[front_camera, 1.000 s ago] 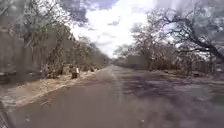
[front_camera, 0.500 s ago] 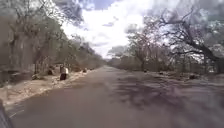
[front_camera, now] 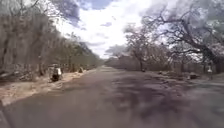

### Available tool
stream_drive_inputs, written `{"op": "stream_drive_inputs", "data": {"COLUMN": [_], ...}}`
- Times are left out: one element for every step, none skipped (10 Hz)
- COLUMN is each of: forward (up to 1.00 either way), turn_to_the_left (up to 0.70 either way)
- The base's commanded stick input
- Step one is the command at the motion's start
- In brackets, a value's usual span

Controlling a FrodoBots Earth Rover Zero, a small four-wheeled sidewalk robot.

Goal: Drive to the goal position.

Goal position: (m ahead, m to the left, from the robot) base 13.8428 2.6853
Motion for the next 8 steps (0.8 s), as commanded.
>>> {"op": "stream_drive_inputs", "data": {"forward": [0.7,0.7,0.7,0.7,0.7,0.7,0.7,0.7], "turn_to_the_left": [0.0,0.0,0.0,0.0,0.0,0.0,0.0,0.0]}}
